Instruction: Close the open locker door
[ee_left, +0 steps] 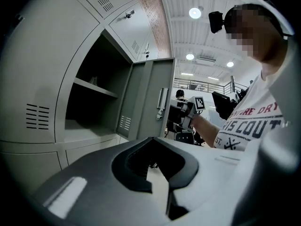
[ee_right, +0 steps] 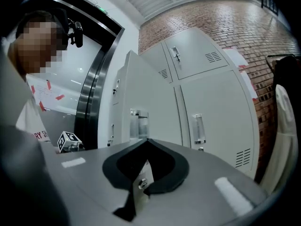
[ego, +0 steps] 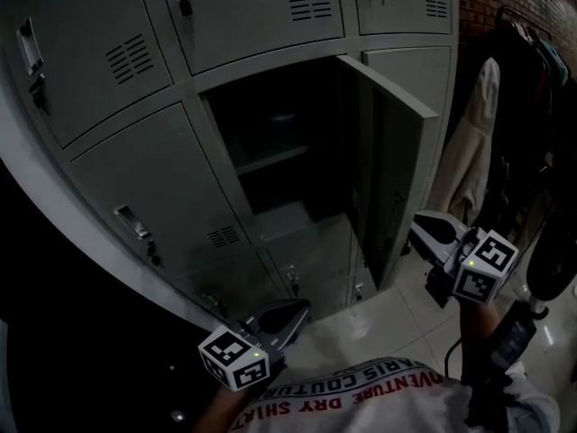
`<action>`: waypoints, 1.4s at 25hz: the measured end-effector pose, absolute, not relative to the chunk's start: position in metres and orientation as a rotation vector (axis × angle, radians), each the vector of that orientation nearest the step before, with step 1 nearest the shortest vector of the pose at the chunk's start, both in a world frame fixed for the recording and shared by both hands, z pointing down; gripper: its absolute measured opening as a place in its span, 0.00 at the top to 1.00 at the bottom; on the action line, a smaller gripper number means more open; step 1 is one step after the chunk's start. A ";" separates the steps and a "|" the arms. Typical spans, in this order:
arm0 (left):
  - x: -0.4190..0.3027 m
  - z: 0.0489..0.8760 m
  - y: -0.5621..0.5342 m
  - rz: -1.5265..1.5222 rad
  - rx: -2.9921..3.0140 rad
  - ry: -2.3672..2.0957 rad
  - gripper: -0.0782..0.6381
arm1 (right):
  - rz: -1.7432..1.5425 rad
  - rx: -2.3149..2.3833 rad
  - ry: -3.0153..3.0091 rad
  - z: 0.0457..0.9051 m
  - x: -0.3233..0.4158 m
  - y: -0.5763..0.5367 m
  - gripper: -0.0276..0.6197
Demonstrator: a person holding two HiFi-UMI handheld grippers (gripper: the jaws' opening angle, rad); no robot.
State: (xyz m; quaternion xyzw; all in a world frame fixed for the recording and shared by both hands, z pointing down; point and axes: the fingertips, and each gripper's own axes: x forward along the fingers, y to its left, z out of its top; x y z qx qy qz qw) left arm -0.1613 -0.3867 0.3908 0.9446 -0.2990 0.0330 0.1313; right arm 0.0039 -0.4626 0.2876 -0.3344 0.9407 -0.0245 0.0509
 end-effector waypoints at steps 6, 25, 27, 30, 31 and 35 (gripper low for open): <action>-0.170 0.397 -0.395 0.094 2.730 -0.860 0.89 | -0.116 -0.864 2.916 0.296 -0.045 -0.458 0.96; -0.258 0.412 -0.402 -0.004 2.594 -1.093 0.89 | 0.071 -0.678 3.139 0.314 -0.225 -0.554 0.96; -0.267 0.415 -0.402 -0.010 2.572 -1.118 0.89 | 0.057 -0.704 3.131 0.314 -0.234 -0.570 0.96; -0.276 0.416 -0.404 -0.015 2.552 -1.145 0.89 | 0.045 -0.757 3.124 0.317 -0.243 -0.590 0.96; -0.279 0.415 -0.405 -0.017 2.549 -1.153 0.89 | 0.034 -0.772 3.120 0.318 -0.244 -0.595 0.96; -0.287 0.413 -0.409 -0.018 2.539 -1.184 0.89 | 0.016 -0.787 3.102 0.319 -0.246 -0.604 0.96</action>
